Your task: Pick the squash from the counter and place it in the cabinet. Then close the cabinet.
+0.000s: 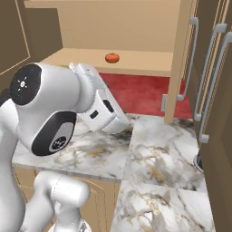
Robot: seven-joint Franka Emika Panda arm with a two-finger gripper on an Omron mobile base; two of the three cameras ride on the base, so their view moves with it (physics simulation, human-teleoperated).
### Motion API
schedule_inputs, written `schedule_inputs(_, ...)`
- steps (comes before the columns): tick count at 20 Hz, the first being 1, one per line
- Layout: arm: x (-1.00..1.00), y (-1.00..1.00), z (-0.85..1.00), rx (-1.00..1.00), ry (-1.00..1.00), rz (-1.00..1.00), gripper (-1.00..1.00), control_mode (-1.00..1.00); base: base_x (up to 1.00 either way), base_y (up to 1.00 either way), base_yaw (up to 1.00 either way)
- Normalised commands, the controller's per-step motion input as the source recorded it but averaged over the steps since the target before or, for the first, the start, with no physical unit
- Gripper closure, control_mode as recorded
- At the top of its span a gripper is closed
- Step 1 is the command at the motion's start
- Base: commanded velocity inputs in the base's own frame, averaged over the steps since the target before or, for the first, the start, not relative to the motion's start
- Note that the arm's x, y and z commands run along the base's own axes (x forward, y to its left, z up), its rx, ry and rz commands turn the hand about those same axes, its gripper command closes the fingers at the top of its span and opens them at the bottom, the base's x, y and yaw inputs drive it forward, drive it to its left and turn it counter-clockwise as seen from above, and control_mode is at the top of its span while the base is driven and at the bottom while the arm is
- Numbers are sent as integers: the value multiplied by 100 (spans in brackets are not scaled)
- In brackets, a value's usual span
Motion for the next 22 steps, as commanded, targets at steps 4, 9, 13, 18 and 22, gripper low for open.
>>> schedule_inputs(4, -82, -22, -12, 6, 0, -1, -100, -100, 0, 0, 0)
schedule_inputs(9, -25, -33, -6, 16, -1, -7, -100, -100, 0, 0, 0)
schedule_inputs(13, 0, -40, 0, 30, -2, -11, -100, -100, 0, 0, 0)
schedule_inputs(18, 0, -36, 0, 27, -13, -9, -100, -100, 0, 0, 0)
schedule_inputs(22, -1, -36, 0, 20, -30, -7, -100, -100, 0, 0, 0)
